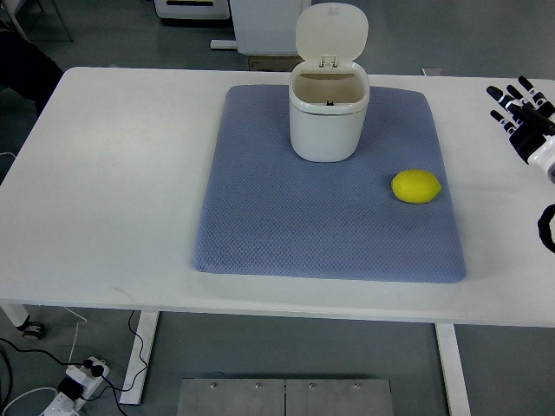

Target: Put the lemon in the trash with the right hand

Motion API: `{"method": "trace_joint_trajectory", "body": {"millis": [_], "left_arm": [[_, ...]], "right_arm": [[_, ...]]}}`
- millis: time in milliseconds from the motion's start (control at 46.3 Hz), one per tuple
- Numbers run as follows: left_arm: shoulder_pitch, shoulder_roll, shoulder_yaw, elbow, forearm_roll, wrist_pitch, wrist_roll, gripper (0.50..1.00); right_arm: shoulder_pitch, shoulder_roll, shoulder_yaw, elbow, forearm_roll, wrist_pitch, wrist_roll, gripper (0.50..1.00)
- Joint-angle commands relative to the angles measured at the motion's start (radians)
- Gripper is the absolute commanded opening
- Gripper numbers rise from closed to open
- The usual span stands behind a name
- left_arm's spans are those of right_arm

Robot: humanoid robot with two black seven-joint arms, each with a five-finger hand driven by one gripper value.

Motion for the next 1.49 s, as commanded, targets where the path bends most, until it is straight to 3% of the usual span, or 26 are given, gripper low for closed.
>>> {"method": "trace_joint_trajectory", "body": {"millis": [0, 389, 821, 1037, 1145, 1469], "left_arm": [[0.000, 0.000, 0.000, 0.000, 0.000, 0.000, 0.000, 1.000], [0.000, 0.000, 0.000, 0.000, 0.000, 0.000, 0.000, 1.000], [0.000, 0.000, 0.000, 0.000, 0.000, 0.000, 0.000, 1.000], [0.000, 0.000, 0.000, 0.000, 0.000, 0.000, 0.000, 1.000], [0.000, 0.000, 0.000, 0.000, 0.000, 0.000, 0.000, 1.000], [0.000, 0.000, 0.000, 0.000, 0.000, 0.000, 0.000, 1.000]], "right_arm": [[0.003, -0.023, -0.019, 0.002, -0.032, 0.007, 0.000, 1.000], [0.075, -0.197, -0.216, 0.080, -0.132, 0.033, 0.021, 1.000], [0.286, -0.338, -0.521, 0.091, -0.192, 0.149, 0.061, 1.000], [0.372, -0.404, -0.634, 0.156, -0.193, 0.162, 0.051, 1.000], [0.431, -0.447, -0.702, 0.186, -0.192, 0.203, 0.044, 1.000], [0.478, -0.456, -0.754, 0.183, -0.184, 0.271, 0.031, 1.000]]}}
